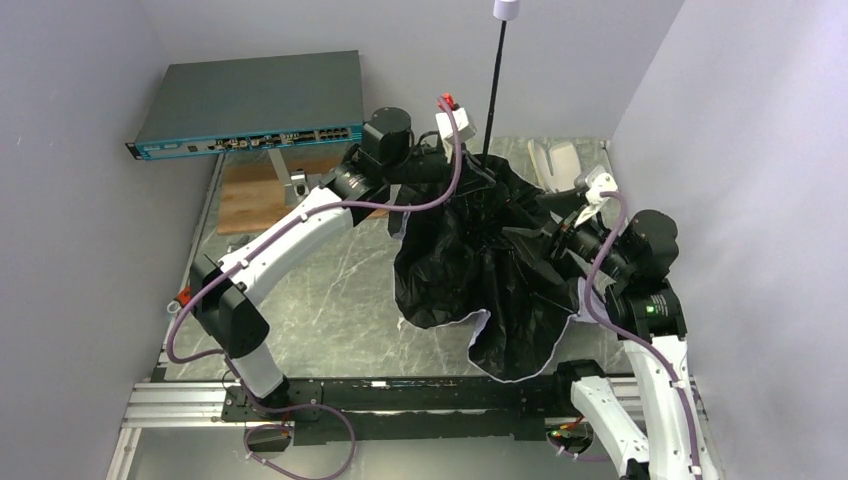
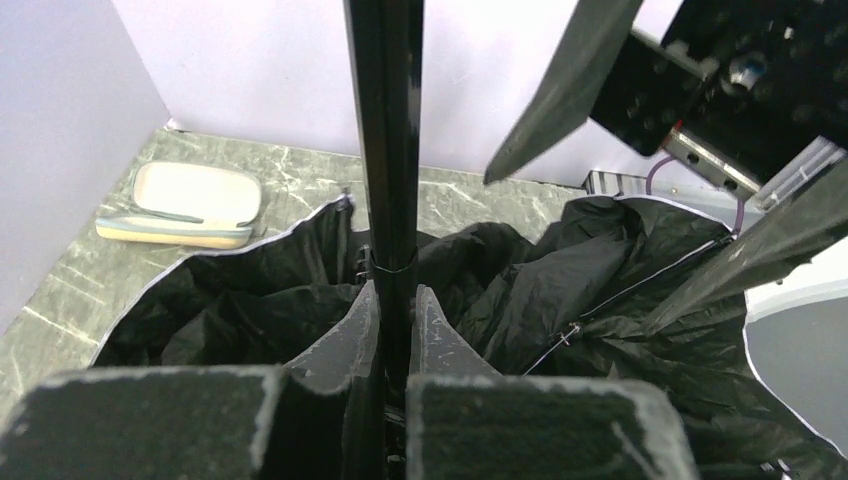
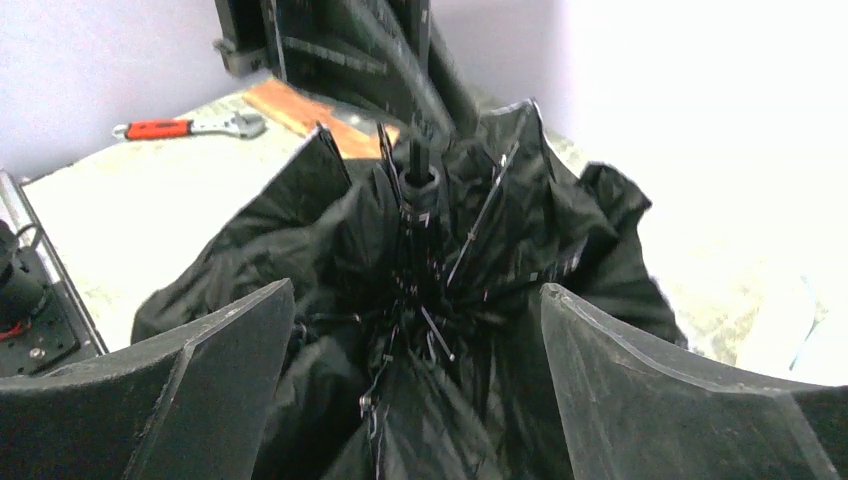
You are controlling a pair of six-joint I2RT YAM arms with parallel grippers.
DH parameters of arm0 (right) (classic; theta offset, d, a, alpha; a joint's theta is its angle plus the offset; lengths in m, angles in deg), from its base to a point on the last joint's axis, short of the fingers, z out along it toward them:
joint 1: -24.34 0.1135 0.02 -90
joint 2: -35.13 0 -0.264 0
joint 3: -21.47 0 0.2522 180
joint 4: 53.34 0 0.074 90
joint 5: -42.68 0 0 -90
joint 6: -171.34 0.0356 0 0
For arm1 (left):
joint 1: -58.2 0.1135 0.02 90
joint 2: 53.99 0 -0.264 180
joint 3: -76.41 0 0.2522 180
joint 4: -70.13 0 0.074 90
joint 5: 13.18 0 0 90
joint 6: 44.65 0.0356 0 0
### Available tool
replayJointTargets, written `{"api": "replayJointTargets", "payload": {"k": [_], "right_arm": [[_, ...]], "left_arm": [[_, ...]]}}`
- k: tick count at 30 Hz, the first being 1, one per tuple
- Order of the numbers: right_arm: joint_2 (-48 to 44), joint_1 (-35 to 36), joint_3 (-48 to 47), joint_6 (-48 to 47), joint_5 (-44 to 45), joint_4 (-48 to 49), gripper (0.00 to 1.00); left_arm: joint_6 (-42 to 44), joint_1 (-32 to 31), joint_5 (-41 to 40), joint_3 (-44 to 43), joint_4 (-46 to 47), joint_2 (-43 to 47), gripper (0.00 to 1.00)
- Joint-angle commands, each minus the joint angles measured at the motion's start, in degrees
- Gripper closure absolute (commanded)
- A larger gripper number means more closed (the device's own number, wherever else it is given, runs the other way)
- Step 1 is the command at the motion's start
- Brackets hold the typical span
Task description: Open the umbrella
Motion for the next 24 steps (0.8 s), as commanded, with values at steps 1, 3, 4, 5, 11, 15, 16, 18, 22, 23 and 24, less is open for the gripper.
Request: {"api": "replayJointTargets", "payload": {"k": [1,3,4,5,11,15,16,18,22,23,24], "right_arm": [[2.3,-0.2,-5.2,5.0,-4.4,13.6,0.08],[4.6,-0.2,-7.3,8.9,-4.5,18.3,0.11],[5.8,-0.2,-8.1,10.7,-4.5,20.3,0.13],[7.1,-0.2,-9.0,12.1,-4.8,22.2,0.14],[13.5,1.7,-14.1,16.7,-6.7,28.5,0.17],[15.4,6.2,-17.2,14.1,-4.8,27.3,0.19],[15.6,7.3,-17.3,12.9,-3.9,26.5,0.19],[15.9,9.5,-17.2,10.7,-2.7,25.5,0.26],[16.8,11.1,-17.0,9.4,-1.8,24.7,0.51],[17.1,11.1,-17.1,9.4,-1.6,24.4,0.60],[17.3,11.2,-17.2,9.5,-1.3,24.0,0.71]], "left_arm": [[3.9,-0.6,1.9,2.3,5.0,5.4,1.00],[5.4,-1.3,2.9,4.6,5.1,6.3,1.00],[6.3,-1.9,3.2,5.2,5.0,6.5,1.00],[7.1,-2.5,3.3,5.6,5.0,6.6,1.00],[6.6,-3.6,6.7,2.6,1.2,3.7,1.00],[6.0,-4.0,7.8,2.4,1.9,3.0,1.00],[6.0,-4.2,8.1,2.5,2.0,3.0,1.00],[5.9,-4.4,8.6,2.4,2.0,2.9,1.00],[5.3,-4.6,9.4,2.7,2.0,3.3,1.00],[5.3,-4.6,9.3,2.7,1.9,3.4,1.00],[5.4,-4.6,9.2,2.6,1.6,3.6,1.00]]}}
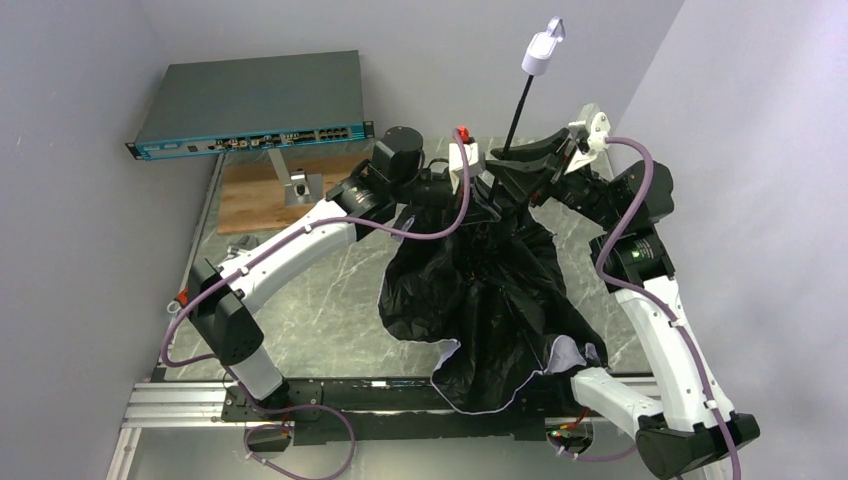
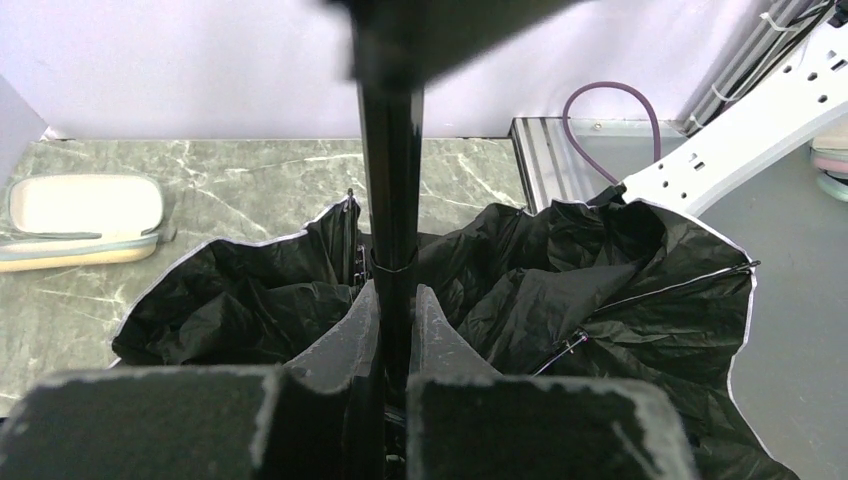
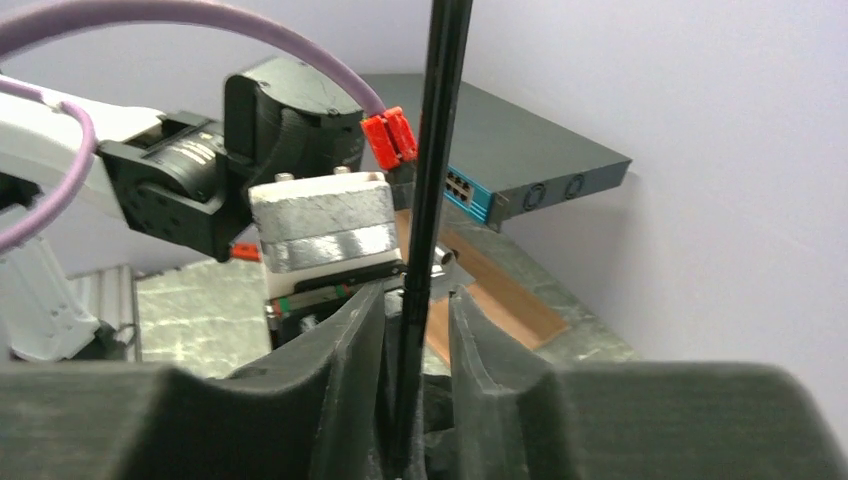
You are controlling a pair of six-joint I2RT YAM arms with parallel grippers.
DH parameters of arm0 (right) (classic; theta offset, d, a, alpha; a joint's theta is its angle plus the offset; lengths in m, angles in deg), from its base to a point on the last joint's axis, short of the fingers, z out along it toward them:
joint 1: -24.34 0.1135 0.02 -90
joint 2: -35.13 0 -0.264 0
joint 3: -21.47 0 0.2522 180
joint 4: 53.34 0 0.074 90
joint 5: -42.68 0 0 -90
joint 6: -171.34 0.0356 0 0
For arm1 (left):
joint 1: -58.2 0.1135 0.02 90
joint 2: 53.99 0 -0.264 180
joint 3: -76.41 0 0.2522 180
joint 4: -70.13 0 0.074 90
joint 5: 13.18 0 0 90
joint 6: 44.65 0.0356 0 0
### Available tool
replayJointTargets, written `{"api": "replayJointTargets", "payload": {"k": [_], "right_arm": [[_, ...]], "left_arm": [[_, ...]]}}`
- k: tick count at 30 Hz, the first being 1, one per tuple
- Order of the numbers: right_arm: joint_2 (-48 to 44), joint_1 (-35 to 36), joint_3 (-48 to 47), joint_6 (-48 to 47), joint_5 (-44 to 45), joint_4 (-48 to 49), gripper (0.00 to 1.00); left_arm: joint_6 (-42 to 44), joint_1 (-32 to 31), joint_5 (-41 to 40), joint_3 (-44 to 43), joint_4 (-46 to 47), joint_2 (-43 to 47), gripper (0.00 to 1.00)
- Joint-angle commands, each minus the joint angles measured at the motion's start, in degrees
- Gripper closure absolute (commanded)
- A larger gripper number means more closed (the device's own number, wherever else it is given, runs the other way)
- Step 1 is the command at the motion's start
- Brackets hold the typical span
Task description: Open the umbrella
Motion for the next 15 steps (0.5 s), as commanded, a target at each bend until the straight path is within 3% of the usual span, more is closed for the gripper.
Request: {"api": "replayJointTargets", "payload": {"k": [1,3,5,10,13,15], "right_arm": [[0.9,0.4,-2.6,-1.2,2.6,0.3,0.84],[1.0,0.4,-3.3,-0.4,4.1,0.6,1.00],[1.3,0.4,-4.0,0.1,5.4,0.9,1.00],[2.9,0.3,-6.3,3.1,7.0,2.5,1.00],[3.4,0.2,-7.4,5.5,6.0,3.4,1.00],[3.7,0.2,-8.0,6.3,5.8,3.7,1.00]], "left_arm": [[0.0,-0.4,2.6,-3.1,3.1,1.3,1.00],[0.8,-0.3,2.7,-3.5,2.3,1.6,1.00],[2.1,-0.3,2.2,-3.3,1.2,2.0,0.98],[6.8,0.2,-2.1,0.1,-2.1,3.1,0.54],[7.6,1.9,-3.1,3.1,-2.2,3.2,0.42],[8.5,3.4,-3.1,5.5,-2.2,2.9,0.40]]}}
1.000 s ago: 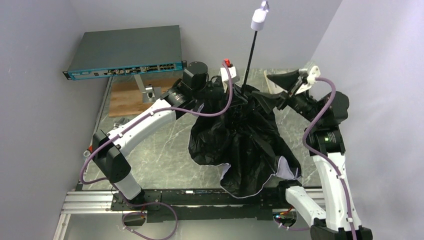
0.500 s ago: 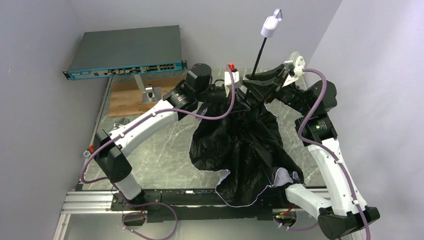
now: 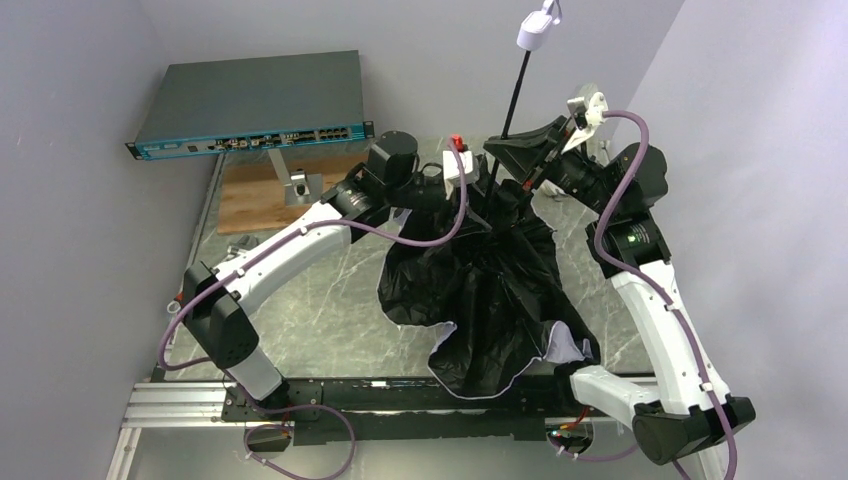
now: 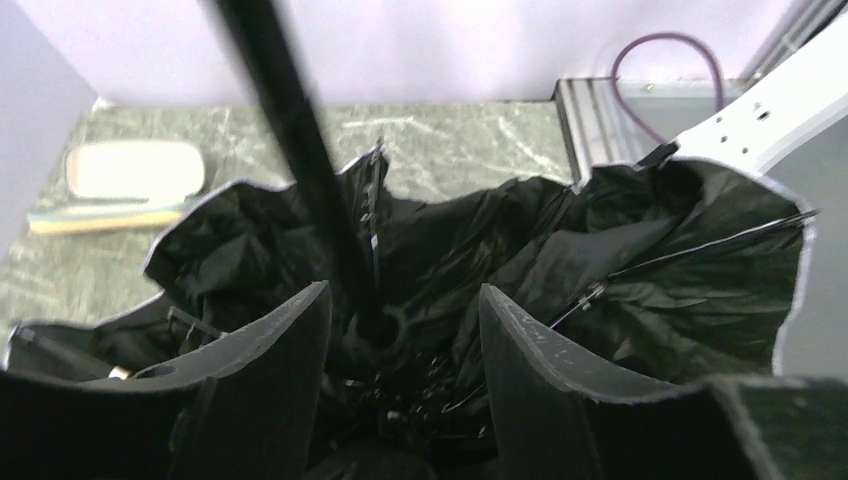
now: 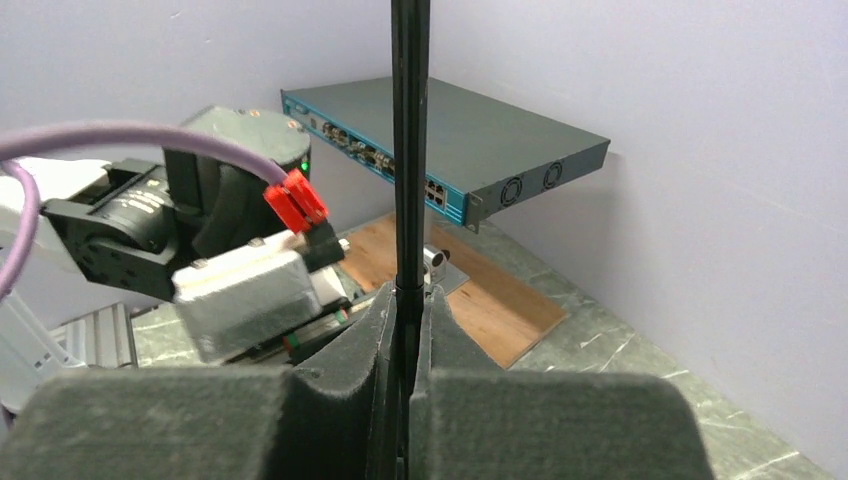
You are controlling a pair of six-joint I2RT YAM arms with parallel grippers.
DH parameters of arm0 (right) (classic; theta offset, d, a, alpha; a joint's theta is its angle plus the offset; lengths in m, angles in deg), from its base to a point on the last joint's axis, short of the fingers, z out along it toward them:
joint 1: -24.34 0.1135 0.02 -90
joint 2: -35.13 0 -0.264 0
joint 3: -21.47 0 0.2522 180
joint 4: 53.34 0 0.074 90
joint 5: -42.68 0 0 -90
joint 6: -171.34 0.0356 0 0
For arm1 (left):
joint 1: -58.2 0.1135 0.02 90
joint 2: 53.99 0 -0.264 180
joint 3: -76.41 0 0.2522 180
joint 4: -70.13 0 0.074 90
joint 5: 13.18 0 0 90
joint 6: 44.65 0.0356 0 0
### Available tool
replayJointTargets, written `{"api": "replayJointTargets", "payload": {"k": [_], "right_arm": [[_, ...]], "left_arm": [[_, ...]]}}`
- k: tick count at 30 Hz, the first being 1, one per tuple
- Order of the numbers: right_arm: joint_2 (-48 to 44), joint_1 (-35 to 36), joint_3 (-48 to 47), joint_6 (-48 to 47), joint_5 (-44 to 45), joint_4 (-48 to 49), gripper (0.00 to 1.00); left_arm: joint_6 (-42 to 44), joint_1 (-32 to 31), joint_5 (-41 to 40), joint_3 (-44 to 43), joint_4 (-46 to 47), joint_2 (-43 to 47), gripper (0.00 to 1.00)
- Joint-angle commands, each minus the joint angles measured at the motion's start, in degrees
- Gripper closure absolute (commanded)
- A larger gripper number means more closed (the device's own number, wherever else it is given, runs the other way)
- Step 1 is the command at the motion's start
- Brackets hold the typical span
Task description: Open the umbrella
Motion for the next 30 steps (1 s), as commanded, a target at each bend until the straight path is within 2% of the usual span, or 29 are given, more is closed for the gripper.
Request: {"api": "replayJointTargets", "payload": {"k": [1,3,7,9,16,21,24,30], "right_arm": [[-0.3,-0.3,-4.5,3.2,1.2,5.3,1.00],[-0.1,-0.3,-5.0,2.9,1.6,5.0,1.00],[0.2,-0.4,-5.7,1.8,2.5,4.3,1.00],[0.2,-0.6,-5.9,1.3,2.8,3.9,1.00],[-0.9,-1.0,-4.1,-1.3,3.2,3.2,1.00],[-1.3,-1.0,-1.0,-2.9,1.1,3.7,1.00],[-0.7,-0.5,1.7,-2.4,-1.9,4.8,1.00],[0.3,4.7,7.9,-0.9,-0.3,9.5,1.00]], "left_arm": [[3.5,3.2,-1.4,4.4,-0.8,1.5,0.38],[5.2,4.6,-2.1,6.5,-2.0,1.4,0.32],[10.6,6.9,-3.8,11.2,-5.2,2.6,0.07],[14.4,7.8,-5.2,13.9,-7.1,3.8,0.01],[26.4,10.5,-12.2,22.3,-12.3,7.5,0.00],[32.5,11.4,-16.6,25.0,-13.7,8.4,0.00],[31.8,11.5,-15.3,24.4,-12.3,11.0,0.00],[20.7,11.5,-8.5,20.4,-6.1,15.6,0.00]]}}
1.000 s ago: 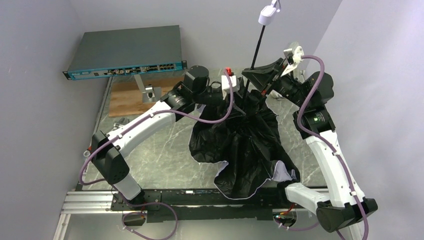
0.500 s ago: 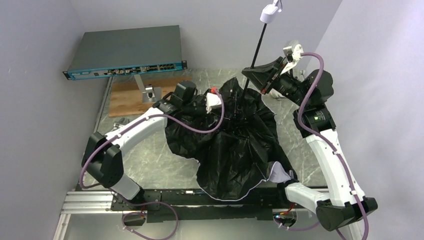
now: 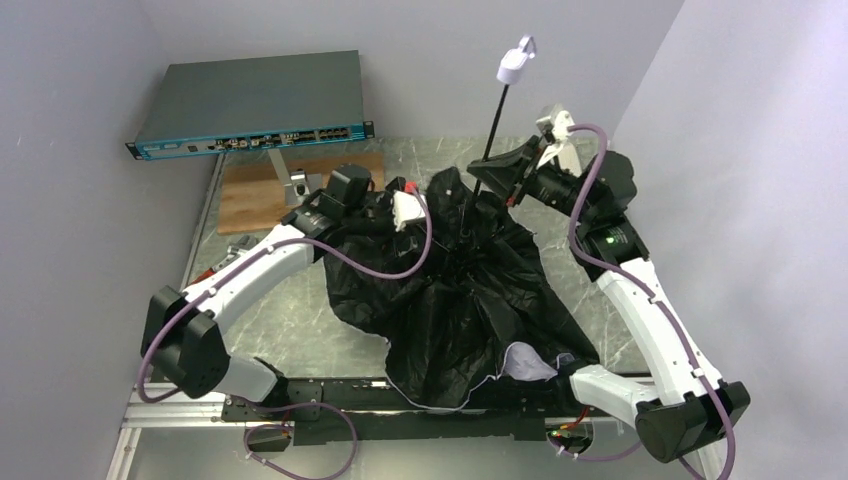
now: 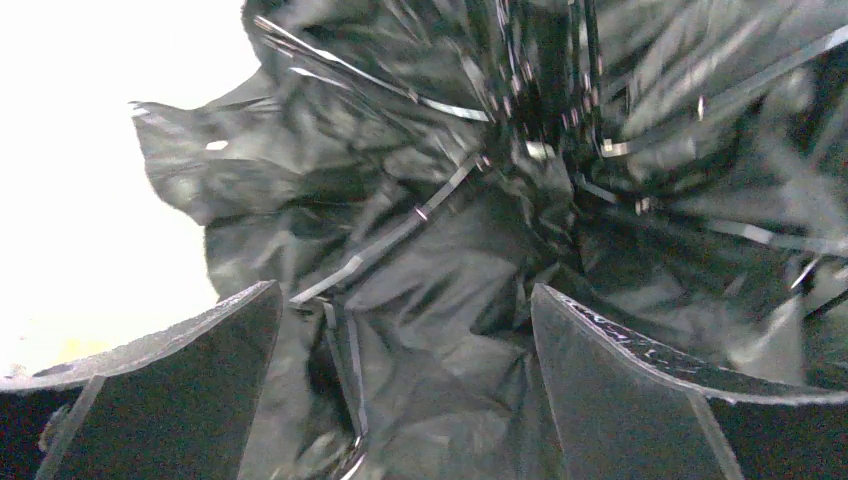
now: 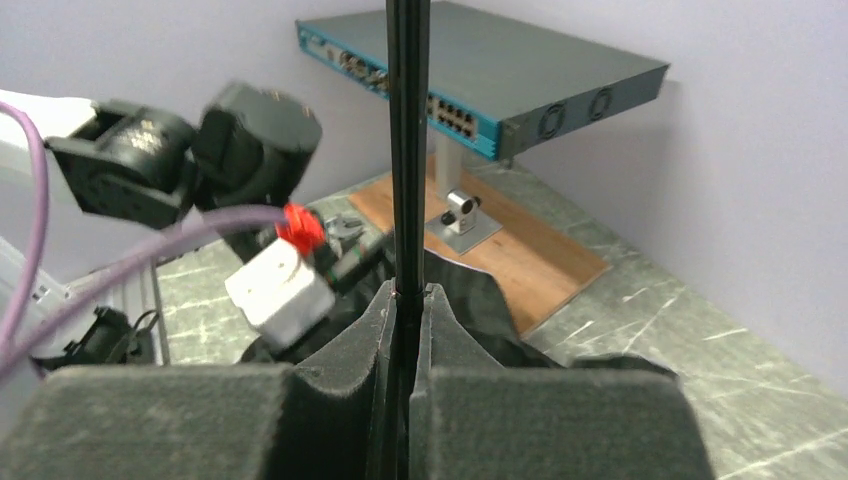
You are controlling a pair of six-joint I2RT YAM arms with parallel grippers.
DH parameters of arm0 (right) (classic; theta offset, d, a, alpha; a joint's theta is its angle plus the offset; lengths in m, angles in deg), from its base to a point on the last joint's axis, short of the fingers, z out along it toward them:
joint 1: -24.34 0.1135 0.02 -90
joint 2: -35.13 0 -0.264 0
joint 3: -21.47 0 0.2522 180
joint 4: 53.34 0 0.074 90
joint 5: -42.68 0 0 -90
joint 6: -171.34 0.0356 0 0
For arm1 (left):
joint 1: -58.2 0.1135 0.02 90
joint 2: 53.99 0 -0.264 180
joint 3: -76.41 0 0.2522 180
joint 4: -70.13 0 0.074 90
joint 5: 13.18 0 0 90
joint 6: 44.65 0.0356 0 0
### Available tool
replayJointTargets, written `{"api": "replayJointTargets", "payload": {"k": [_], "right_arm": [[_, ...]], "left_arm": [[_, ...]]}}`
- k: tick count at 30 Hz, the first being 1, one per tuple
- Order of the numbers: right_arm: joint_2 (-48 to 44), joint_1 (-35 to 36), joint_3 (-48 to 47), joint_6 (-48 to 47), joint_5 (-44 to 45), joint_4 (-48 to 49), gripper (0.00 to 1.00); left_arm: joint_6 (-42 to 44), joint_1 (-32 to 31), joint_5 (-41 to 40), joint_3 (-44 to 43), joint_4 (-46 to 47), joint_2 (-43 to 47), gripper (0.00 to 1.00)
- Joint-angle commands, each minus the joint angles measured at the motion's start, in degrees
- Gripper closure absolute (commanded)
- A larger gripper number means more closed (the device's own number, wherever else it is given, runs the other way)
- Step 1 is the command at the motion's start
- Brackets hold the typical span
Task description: Open the umbrella
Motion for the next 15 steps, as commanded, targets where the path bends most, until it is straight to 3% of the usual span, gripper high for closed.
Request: {"api": "replayJointTargets", "payload": {"k": [1,4,8,11,15], "right_arm": [[-0.2,3.9,3.0,1.0,1.5,10.6,1.00],[0.5,5.6,4.8,2.3,3.4,13.4,1.00],[0.5,6.6,5.7,1.7,4.0,15.1,1.00],[0.6,7.3,4.9,-0.5,3.6,14.1,1.00],[0.6,8.3,5.4,-3.7,3.4,13.3,1.00]], "left_arm": [[-8.6,0.5,5.7,-3.2,6.9,5.7,0.00],[-14.4,0.2,8.0,-1.6,15.1,7.0,0.00],[-18.2,-1.5,8.4,-3.4,18.6,5.5,0.02],[-21.5,-2.7,9.9,-5.0,21.6,3.1,0.10],[-25.7,-3.9,11.9,-4.7,25.3,1.0,0.31]]}}
